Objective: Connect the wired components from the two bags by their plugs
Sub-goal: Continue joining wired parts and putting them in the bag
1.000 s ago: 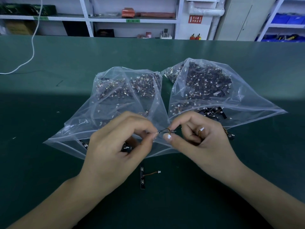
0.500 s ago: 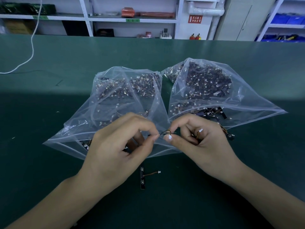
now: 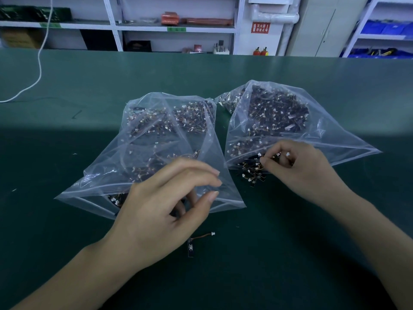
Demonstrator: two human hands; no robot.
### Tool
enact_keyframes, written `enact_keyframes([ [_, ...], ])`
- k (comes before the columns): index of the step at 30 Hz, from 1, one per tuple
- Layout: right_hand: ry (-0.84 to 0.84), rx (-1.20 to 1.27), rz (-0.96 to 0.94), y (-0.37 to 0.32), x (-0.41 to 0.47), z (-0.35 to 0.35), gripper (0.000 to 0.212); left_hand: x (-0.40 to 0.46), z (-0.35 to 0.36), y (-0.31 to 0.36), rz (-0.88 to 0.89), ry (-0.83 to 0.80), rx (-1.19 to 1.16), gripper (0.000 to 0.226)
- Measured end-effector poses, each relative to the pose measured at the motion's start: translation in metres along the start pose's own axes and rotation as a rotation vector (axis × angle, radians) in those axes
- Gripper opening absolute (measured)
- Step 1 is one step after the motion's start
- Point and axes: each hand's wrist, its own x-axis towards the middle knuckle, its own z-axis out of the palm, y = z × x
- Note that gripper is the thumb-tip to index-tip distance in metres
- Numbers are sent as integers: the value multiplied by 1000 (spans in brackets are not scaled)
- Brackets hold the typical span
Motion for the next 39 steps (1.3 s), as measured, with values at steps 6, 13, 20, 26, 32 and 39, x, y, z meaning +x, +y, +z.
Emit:
enact_keyframes([
  [6,154,-211,-116,3,-1,4,19,-1,-1,0,-8,-29,1,9],
  [13,281,-328,-89,18,3,2,18,0,-1,0,-6,-37,1,10],
  [20,289,-338,-113,17,2,5,10,0,0,0,-9,-37,7,11],
  [26,290,-311,-148,15,3,7,3,-1,0,-1,0,-44,20,10],
  [32,100,-202,-353,6,-2,8,27,-1,1,-2,4,-55,17,9],
  [39,-158,-201,-397,12,-2,14,39,-1,1,-4,11,-71,19,9],
])
